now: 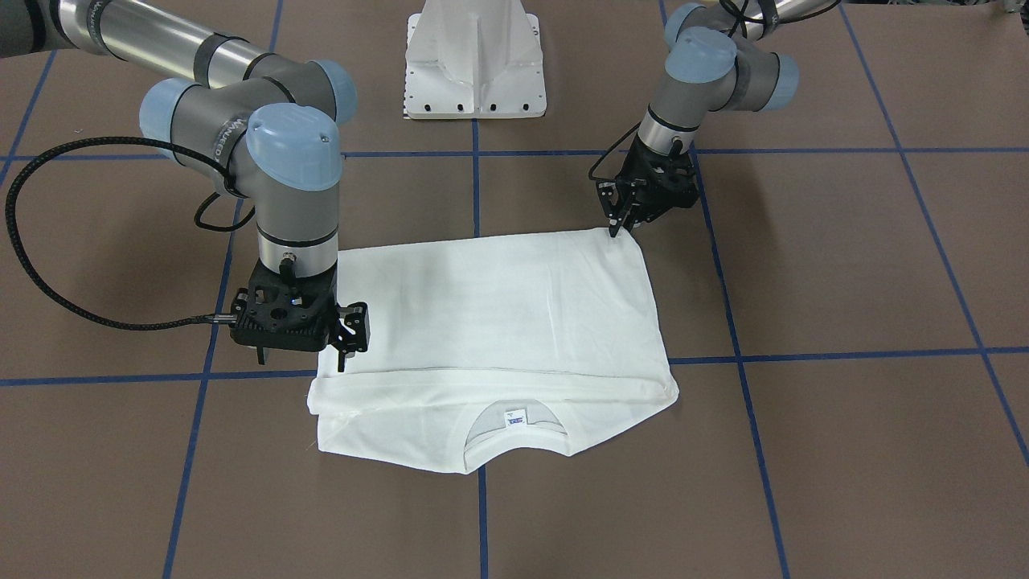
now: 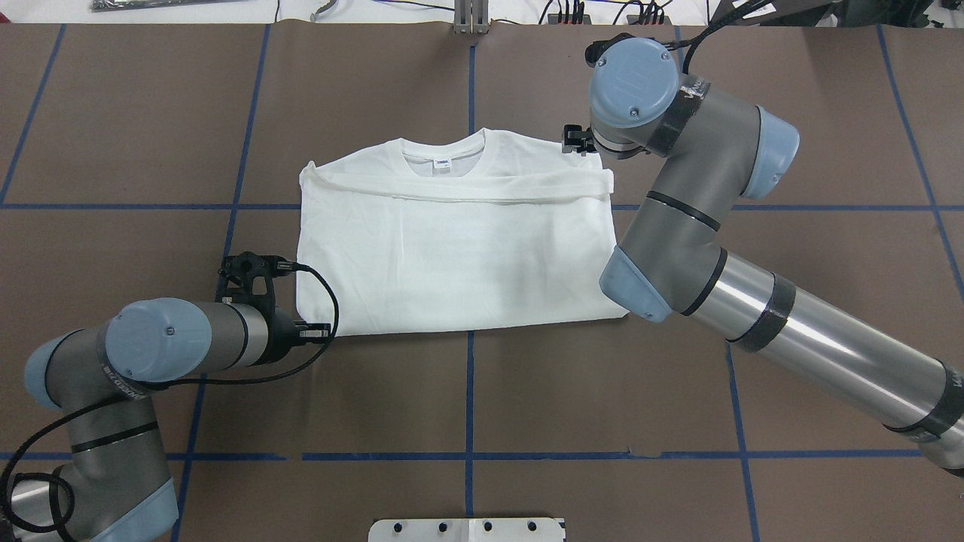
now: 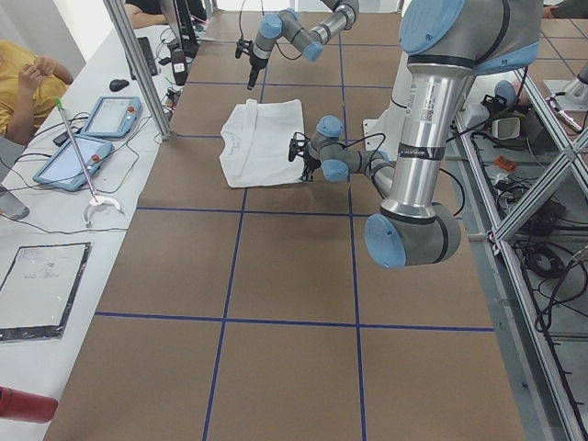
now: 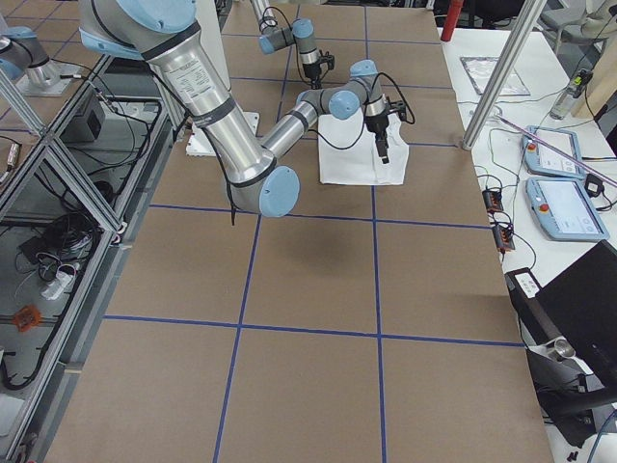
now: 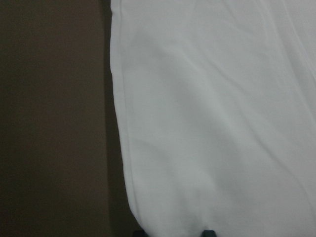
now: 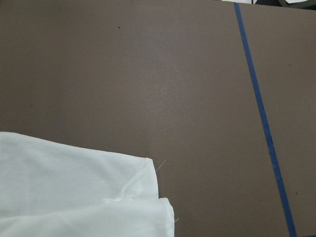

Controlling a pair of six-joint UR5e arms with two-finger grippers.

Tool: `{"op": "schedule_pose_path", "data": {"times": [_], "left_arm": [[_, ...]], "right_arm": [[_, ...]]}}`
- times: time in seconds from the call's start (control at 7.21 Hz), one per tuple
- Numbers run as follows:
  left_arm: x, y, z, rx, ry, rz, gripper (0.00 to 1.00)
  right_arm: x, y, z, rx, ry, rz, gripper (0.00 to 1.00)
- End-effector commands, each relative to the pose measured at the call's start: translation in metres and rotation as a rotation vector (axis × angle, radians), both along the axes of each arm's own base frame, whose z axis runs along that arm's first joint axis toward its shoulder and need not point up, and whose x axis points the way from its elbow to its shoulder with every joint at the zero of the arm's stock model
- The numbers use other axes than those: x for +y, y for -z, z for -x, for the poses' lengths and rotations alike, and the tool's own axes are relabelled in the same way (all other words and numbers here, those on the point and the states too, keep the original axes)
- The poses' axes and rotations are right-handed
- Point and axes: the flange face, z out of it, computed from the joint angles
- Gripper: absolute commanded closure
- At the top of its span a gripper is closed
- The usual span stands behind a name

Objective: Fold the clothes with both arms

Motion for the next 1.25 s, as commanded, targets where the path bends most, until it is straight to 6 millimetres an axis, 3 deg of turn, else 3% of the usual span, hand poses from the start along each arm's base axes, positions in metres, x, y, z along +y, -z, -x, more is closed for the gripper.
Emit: {"op": "schedule_pose_path", "data": {"times": [0.0,0.28,0.42,0.56,0.69,0.97,1.11], "left_arm": [[-0.02,0.004,0.019,-0.002,0.033,-0.02,1.0],[-0.068,-0.018,0.067,-0.09,0.071,-0.108,1.0],[-0.11,-0.036,0.102,-0.17,0.095,-0.17,1.0],[-0.154,-0.068,0.136,-0.268,0.115,-0.207,1.0],[-0.208,-0.078,0.16,-0.339,0.137,-0.244,1.0],[-0.323,-0.079,0.145,-0.406,0.181,-0.224,1.0],[-0.367,-0.078,0.127,-0.406,0.198,-0.238,1.0]], "right_arm": [[0.0,0.0,0.0,0.001,-0.001,-0.001,0.0],[0.002,0.0,0.003,0.0,0.001,0.0,0.0],[0.004,0.003,0.006,-0.007,-0.002,0.002,0.0],[0.007,0.007,0.009,-0.013,0.0,-0.001,0.0],[0.014,0.013,0.012,-0.024,0.01,-0.009,0.0],[0.033,0.027,0.025,-0.058,0.018,-0.013,0.0],[0.042,0.034,0.033,-0.076,0.02,-0.012,0.0]]}}
